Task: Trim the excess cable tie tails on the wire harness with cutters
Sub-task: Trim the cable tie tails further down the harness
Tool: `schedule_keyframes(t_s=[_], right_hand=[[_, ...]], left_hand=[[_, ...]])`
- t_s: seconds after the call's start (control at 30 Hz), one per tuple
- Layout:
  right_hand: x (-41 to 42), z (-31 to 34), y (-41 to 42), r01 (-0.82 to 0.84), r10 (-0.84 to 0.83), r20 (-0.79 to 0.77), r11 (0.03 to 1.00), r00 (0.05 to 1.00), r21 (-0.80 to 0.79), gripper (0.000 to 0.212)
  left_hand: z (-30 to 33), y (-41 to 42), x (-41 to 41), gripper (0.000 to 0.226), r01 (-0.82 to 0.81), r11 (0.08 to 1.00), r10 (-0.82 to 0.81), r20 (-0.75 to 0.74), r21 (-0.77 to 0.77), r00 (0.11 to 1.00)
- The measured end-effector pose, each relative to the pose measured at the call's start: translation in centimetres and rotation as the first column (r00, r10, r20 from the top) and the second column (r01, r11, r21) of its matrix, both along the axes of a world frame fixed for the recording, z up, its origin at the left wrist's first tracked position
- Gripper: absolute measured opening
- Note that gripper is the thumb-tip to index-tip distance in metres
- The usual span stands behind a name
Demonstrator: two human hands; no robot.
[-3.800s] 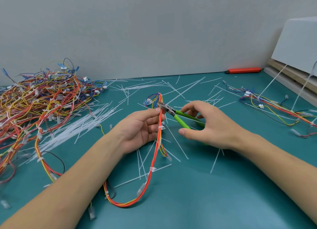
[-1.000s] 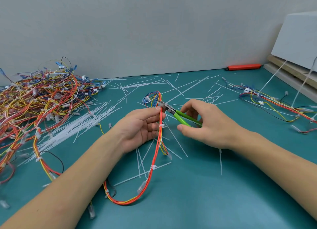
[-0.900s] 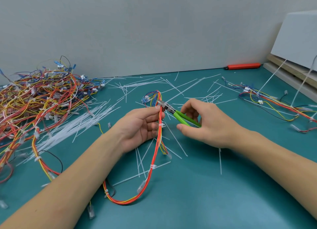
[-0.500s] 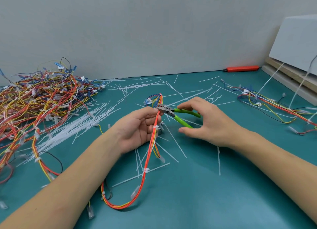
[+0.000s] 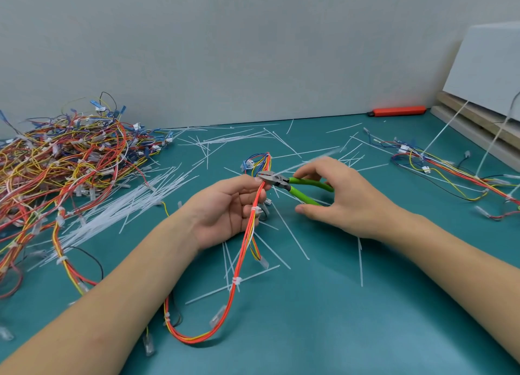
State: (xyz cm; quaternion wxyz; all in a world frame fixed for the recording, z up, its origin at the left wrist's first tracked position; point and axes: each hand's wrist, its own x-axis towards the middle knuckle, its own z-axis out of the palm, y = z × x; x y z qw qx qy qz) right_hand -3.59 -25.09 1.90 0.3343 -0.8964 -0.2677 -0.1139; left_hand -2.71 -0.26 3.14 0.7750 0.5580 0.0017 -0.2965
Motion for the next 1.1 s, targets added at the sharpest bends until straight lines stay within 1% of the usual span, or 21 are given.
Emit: schedule_keyframes(t_s=[0.23, 0.47, 0.63, 0.8, 0.97, 1.1], right_hand=[[-0.3, 0.1, -0.1, -0.039, 0.039, -0.005, 0.999, 0.999, 0.034, 0.054], [0.1, 0.2, -0.3, 0.002, -0.002, -0.034, 1.0, 0.999, 0.018, 0.046], [-0.1, 0.0, 0.0, 0.014, -0.013, -0.042, 1.0, 0.999, 0.017, 0.046], [-0.3, 0.0, 0.2, 0.022, -0.019, -0.073, 0.999, 0.997, 0.035, 0.05], [-0.5, -0.1, 0.5, 0.052, -0.047, -0.081, 0.997, 0.996, 0.064, 0.043], [-0.6, -0.3, 0.9, 0.021, -0.01, -0.09, 0.993, 0.996, 0.12, 0.037]], left_hand=[[0.0, 0.1, 0.0, 0.013, 0.014, 1.0, -0.014, -0.007, -0.01, 1.0], [-0.1, 0.2, 0.1, 0.015, 0.017, 1.0, -0.017, -0.002, 0.019, 1.0], [-0.1, 0.1, 0.0, 0.015, -0.005, 1.0, 0.005, 0.004, -0.003, 1.0], [-0.2, -0.3, -0.1, 0.014, -0.054, 0.999, 0.054, 0.028, -0.008, 0.998], [-0.5, -0.3, -0.1, 0.01, -0.056, 0.998, 0.056, 0.1, -0.003, 0.993], [-0.7, -0.3, 0.0, 0.011, -0.039, 0.999, 0.038, 0.138, 0.003, 0.99]])
